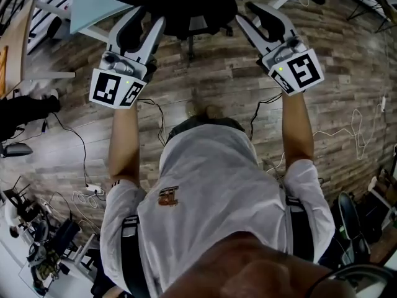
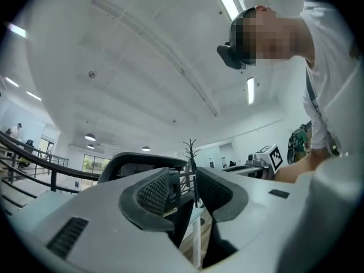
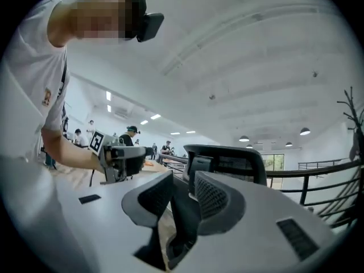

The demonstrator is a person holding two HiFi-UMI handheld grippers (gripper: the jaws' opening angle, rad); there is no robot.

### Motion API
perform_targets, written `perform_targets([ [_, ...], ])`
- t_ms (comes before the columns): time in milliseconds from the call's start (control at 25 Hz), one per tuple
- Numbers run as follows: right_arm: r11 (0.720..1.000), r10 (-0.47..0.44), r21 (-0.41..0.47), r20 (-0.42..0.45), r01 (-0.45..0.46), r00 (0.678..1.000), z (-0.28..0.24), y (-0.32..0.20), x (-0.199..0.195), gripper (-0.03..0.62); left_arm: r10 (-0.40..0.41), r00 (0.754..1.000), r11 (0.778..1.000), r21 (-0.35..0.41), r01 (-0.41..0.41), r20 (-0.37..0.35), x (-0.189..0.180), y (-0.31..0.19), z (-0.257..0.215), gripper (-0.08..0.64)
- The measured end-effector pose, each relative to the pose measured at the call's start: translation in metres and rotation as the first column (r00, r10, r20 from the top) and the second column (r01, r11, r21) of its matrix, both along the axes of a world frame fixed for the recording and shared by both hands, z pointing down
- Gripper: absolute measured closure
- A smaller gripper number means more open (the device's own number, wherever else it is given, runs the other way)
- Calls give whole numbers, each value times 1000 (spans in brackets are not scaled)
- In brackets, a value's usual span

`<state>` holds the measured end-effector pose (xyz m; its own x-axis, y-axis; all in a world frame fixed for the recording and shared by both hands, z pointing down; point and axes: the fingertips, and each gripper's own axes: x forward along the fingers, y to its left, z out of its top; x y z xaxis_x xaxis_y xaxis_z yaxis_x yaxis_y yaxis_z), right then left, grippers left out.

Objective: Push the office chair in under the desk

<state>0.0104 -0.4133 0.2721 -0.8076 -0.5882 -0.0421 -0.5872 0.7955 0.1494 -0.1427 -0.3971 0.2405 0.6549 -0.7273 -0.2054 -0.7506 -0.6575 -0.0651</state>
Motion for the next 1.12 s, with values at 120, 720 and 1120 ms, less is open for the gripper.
perform_targets([
  [120, 999, -40, -4, 72, 40, 997, -7, 27, -17, 485, 25, 999, 1000, 15, -25, -37, 14, 21, -4, 441],
  [720, 990, -138, 54, 172, 131, 975, -12, 92, -60, 555, 37, 999, 998, 50, -35, -25, 41, 73, -7, 541],
  [1120, 990, -140, 44, 188, 134, 972, -10, 101, -69, 558, 45, 999, 997, 59, -46, 16, 40, 90, -4, 541],
])
